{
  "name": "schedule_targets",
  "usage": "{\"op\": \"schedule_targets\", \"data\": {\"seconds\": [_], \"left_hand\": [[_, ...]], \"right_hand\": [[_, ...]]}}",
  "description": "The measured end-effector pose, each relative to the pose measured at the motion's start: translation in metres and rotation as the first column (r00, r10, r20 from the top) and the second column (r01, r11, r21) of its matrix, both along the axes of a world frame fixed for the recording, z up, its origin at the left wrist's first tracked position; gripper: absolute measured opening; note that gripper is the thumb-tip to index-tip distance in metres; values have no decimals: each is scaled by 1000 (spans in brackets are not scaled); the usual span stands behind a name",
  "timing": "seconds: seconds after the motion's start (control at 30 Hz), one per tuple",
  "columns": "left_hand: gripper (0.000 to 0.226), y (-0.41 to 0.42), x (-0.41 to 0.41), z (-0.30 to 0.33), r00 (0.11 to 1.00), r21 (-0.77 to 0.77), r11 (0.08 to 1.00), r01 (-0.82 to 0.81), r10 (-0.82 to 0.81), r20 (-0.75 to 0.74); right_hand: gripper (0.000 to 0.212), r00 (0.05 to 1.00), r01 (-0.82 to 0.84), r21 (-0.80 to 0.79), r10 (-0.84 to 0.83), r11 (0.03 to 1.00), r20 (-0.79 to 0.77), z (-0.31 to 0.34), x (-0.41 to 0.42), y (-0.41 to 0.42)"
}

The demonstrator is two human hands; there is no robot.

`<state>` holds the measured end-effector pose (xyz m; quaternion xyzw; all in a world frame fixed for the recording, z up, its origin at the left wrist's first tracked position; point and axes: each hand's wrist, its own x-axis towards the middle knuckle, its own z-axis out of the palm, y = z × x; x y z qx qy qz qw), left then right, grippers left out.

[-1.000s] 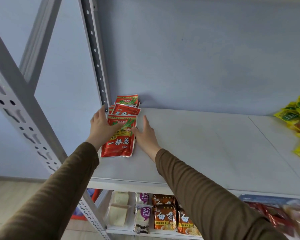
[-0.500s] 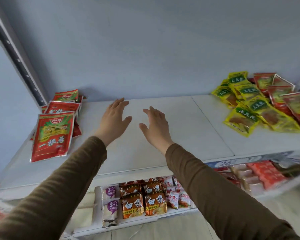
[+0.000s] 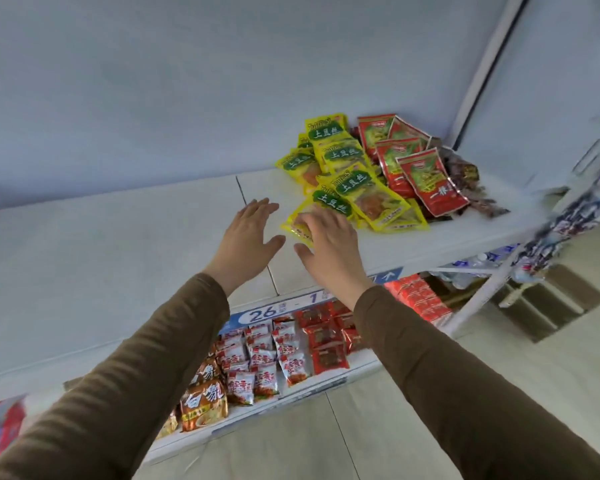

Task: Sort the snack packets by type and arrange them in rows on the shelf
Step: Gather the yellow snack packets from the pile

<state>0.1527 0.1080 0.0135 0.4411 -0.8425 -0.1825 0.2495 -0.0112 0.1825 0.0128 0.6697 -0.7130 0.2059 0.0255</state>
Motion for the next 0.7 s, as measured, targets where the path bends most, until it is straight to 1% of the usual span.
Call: {"op": "schedule_targets", "data": {"seconds": [0.07,0.13,0.27,0.37,0.43,0.5,0.57,0.63,0.7], "left_hand": [[62,8,-37,-1,1000,19,1000,21,-21,7],[62,13,-67,-2,999,39,999,32,-33,21],[62,10,-109,-4,1000,90,996,18,-20,18],[69,-7,-134,-3,1000,163,987,3,-8,27],[79,-20,-148,-5,998,235,972,-4,-10,59],[89,-32,-161,-10,995,301,954,-15,-16,98],[96,-41,-175,-15,993,338,941,-20,-21,117],[105,-50,-190,-14,996,366,931,-21,-13,92],[109,-59,-201,-12,999,437,899,-30,9,49]], "right_hand": [[44,999,27,-7,-27,1000,43,-1,-41,13],[48,995,59,13,-60,998,84,-4,-76,22],[46,985,109,12,-109,994,134,-11,-134,29],[42,973,160,2,-158,987,168,-10,-170,19],[45,966,192,39,-196,981,170,-10,-191,10],[51,958,222,114,-239,968,159,-10,-210,-1],[64,947,229,188,-263,955,184,-9,-227,-11],[83,944,222,232,-269,947,193,-4,-242,-21],[96,943,224,247,-274,943,187,-1,-253,-30]]}}
